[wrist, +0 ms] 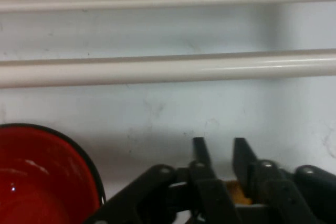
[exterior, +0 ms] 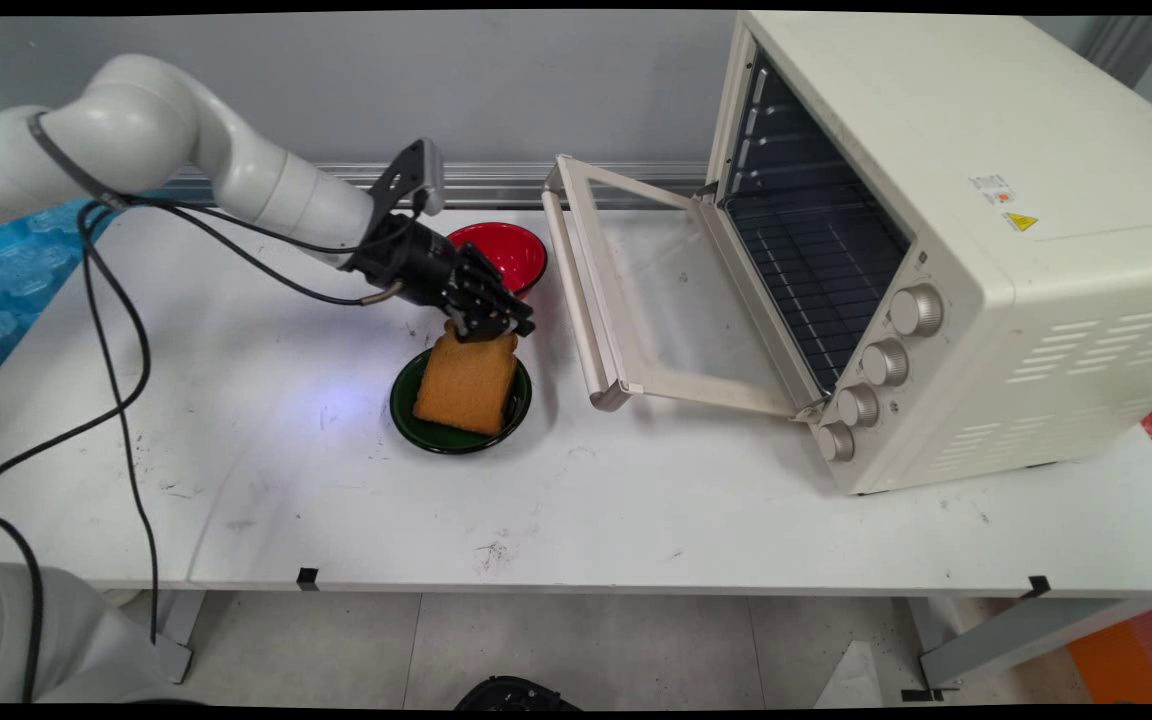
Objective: Close the oven
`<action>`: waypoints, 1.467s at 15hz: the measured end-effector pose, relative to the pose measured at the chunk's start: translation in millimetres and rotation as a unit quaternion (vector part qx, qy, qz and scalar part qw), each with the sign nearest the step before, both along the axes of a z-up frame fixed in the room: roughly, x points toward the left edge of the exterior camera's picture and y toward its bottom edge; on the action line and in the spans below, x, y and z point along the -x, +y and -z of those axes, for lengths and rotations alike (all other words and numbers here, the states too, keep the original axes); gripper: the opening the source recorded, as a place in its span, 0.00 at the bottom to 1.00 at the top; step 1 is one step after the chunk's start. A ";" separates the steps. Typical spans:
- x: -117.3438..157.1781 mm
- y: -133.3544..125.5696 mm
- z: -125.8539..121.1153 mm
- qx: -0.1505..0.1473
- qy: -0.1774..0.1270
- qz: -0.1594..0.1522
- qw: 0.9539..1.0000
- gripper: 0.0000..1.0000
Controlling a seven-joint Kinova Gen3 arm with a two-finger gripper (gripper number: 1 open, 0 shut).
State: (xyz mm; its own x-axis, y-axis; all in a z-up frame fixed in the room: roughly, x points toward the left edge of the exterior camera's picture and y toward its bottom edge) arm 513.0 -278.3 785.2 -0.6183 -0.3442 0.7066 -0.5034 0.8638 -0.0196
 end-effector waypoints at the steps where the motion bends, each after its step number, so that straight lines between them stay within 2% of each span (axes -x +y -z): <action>1: 1.7 -3.4 3.2 0.000 0.001 0.000 1.000 0.00; 10: 19.7 -32.7 30.7 0.001 0.007 -0.001 1.000 0.00; 22: 40.9 -61.2 55.4 -0.002 0.014 -0.008 1.000 0.00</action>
State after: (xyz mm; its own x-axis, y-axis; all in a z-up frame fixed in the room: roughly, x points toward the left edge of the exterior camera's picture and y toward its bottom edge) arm 472.2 -339.5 729.8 -0.5927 -0.3577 0.7216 -0.5179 0.8554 -0.0013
